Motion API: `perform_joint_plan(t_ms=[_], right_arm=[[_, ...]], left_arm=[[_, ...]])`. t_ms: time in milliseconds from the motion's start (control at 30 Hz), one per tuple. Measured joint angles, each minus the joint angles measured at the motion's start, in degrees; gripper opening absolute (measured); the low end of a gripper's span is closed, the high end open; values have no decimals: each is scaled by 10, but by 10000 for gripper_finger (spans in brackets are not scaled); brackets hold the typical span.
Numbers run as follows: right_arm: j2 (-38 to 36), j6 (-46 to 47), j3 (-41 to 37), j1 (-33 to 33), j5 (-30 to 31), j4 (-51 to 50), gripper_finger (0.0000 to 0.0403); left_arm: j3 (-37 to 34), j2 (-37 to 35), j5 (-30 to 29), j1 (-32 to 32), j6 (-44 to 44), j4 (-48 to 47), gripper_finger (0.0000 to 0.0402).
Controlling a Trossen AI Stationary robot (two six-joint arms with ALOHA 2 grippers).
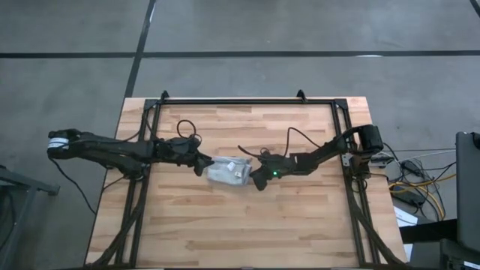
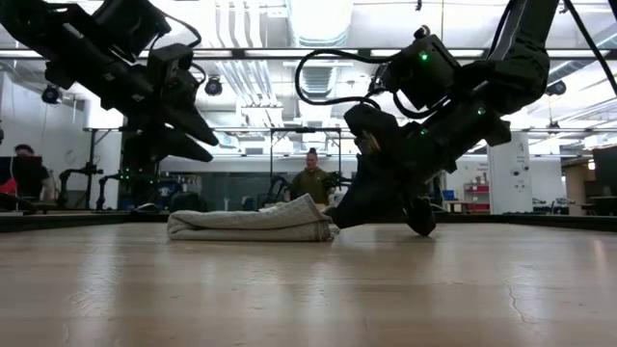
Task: Roll towel
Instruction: Roll the gray towel
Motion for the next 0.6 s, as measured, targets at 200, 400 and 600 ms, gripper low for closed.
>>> perform_joint_plan(t_ms=[200,400,600], right_arm=[[-1,-19,1,0,-9,-27,50],[-2,-61,0,0,-36,-36,50],[-2,-88,0,0,-34,-56,50]], left_arm=[[0,0,0,0,0,3,147],[0,0,0,0,0,8,147],[0,0,0,0,-2,10,147]])
